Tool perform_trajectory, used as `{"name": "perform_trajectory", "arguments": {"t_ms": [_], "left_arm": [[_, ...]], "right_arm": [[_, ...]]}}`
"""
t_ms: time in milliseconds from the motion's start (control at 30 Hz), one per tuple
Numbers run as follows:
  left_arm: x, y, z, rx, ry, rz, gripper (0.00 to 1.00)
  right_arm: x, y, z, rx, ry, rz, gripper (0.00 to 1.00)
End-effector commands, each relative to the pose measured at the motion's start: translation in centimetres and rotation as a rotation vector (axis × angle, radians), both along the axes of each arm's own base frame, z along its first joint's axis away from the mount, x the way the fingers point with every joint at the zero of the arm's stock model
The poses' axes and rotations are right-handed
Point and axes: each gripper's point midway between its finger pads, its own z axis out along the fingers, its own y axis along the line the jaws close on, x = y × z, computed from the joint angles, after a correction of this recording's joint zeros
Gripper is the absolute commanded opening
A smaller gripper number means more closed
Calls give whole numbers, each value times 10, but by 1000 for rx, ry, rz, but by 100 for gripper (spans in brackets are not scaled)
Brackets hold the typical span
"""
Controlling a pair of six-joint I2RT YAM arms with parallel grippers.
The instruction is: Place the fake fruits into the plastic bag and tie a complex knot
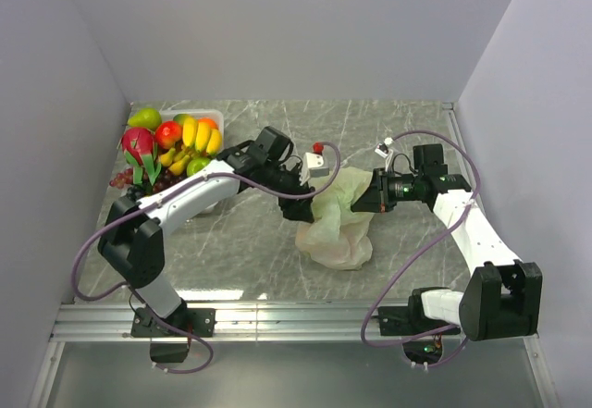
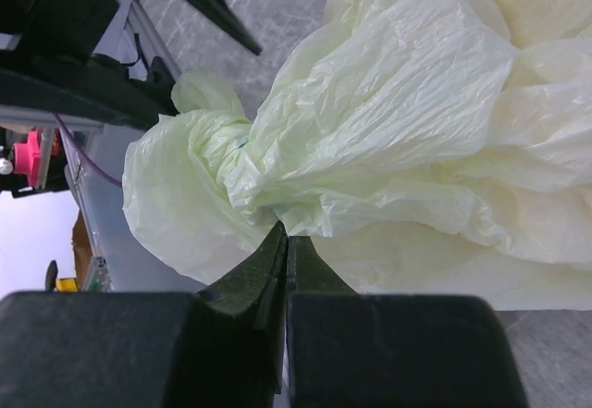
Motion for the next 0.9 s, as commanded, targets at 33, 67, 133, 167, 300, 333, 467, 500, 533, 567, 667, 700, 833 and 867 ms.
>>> {"name": "perform_trajectory", "arguments": {"t_ms": [33, 67, 133, 167, 300, 333, 467, 500, 533, 567, 667, 700, 833, 867], "left_arm": [[25, -22, 18, -53, -51, 55, 62], [26, -26, 17, -59, -49, 54, 57], [26, -28, 16, -64, -35, 53, 36], [24, -26, 13, -58, -30, 57, 26], [33, -7, 11, -72, 17, 145, 0], [37, -2, 5, -70, 46, 181, 0], [64, 37, 1, -68, 69, 350, 0], [67, 42, 0, -58, 66, 370, 0], [71, 51, -2, -36, 56, 409, 0], [77, 59, -3, -28, 55, 439, 0], [83, 78, -10, 17, 33, 492, 0], [82, 80, -11, 26, 30, 494, 0], [74, 93, -30, 95, 38, 511, 0], [76, 98, -36, 119, 32, 529, 0]], "right_arm": [[7, 2, 20, -5, -81, 23, 0], [8, 2, 21, -10, -90, 27, 0], [9, 0, 22, -28, -102, 33, 0], [10, -1, 20, -38, -99, 33, 0], [8, -14, 13, -109, -103, 45, 0], [6, -17, 12, -120, -103, 46, 0], [2, -33, 4, -184, -104, 49, 0], [2, -36, 3, -196, -104, 46, 0], [3, -44, 2, -213, -112, 36, 0], [4, -50, -1, -234, -111, 27, 0], [8, -69, -5, -296, -120, -1, 0], [9, -75, -7, -320, -124, -9, 0], [12, -107, -28, -449, -132, -37, 0], [12, -113, -33, -477, -131, -43, 0]]}}
